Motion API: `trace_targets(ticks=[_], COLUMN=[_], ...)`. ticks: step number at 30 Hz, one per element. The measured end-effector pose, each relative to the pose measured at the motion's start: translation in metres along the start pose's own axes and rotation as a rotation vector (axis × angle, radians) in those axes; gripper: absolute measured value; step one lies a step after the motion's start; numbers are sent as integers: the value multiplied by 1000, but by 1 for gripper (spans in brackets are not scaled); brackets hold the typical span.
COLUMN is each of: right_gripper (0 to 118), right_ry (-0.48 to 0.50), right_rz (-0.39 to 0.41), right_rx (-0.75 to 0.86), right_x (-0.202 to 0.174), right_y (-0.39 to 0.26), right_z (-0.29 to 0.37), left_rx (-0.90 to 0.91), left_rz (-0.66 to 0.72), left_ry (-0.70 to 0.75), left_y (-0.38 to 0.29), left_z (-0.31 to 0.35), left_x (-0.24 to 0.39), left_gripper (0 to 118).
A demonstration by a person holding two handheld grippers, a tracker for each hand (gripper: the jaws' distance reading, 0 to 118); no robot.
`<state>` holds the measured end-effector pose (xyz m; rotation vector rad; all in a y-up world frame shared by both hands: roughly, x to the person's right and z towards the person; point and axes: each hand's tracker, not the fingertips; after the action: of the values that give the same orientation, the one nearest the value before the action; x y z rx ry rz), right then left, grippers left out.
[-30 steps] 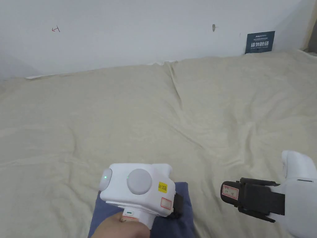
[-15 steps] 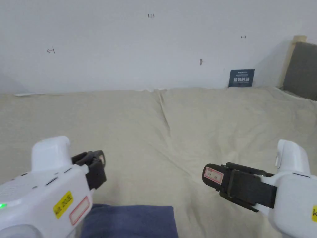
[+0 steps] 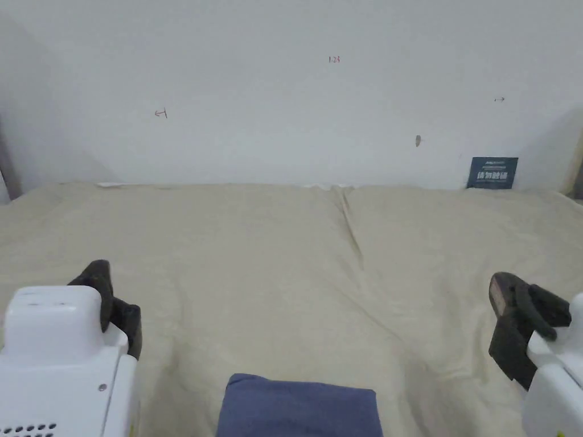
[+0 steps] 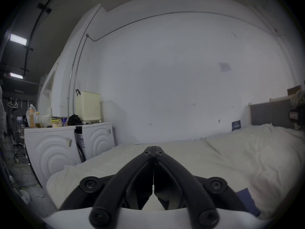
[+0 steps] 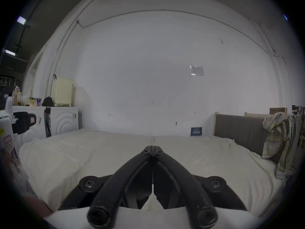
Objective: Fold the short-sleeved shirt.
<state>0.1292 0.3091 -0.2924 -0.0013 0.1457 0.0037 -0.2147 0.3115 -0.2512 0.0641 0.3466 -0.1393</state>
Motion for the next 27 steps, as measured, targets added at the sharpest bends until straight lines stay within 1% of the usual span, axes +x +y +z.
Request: trace_targets(ticks=[1,2,3,4,8,12,17,19,21,23,25,26,27], right_gripper=[0,0,0,0,0,0,0,0,0,0,0,0,0], right_ry=[-5,-38,-73,-95,-106,-127,-121,-109,-75,-1,148,231,339], right_rz=[-33,-41,-25,-6,-25,-48,-50,-63,-66,-43,1,17,23], right_rx=[-12,-13,-19,-29,-63,-52,-50,-26,15,15,-136,-271,-477], right_x=[3,3,4,7,16,23,22,21,18,11,-1,-9,-16], right_y=[-8,-15,-22,-26,-27,-22,-19,-11,4,21,32,30,24], right_z=[3,6,9,10,12,13,15,19,16,5,-24,-44,-69], left_rx=[-13,-30,-22,-23,-26,-39,-52,-51,-32,-29,-58,-87,-121], left_rz=[11,51,73,58,47,33,20,17,32,30,23,32,54], left_ry=[-11,-39,-44,-29,-38,-46,-49,-53,-70,-79,-97,-108,-126], left_y=[-3,-7,-9,-10,-11,-12,-11,-3,8,16,21,20,19], left_z=[1,1,2,1,-1,-3,-3,-2,0,0,-3,-5,-7], left_x=[0,0,1,4,5,9,11,7,2,-5,-9,-11,-13], left_gripper=[0,0,0,0,0,0,0,0,0,0,0,0,0])
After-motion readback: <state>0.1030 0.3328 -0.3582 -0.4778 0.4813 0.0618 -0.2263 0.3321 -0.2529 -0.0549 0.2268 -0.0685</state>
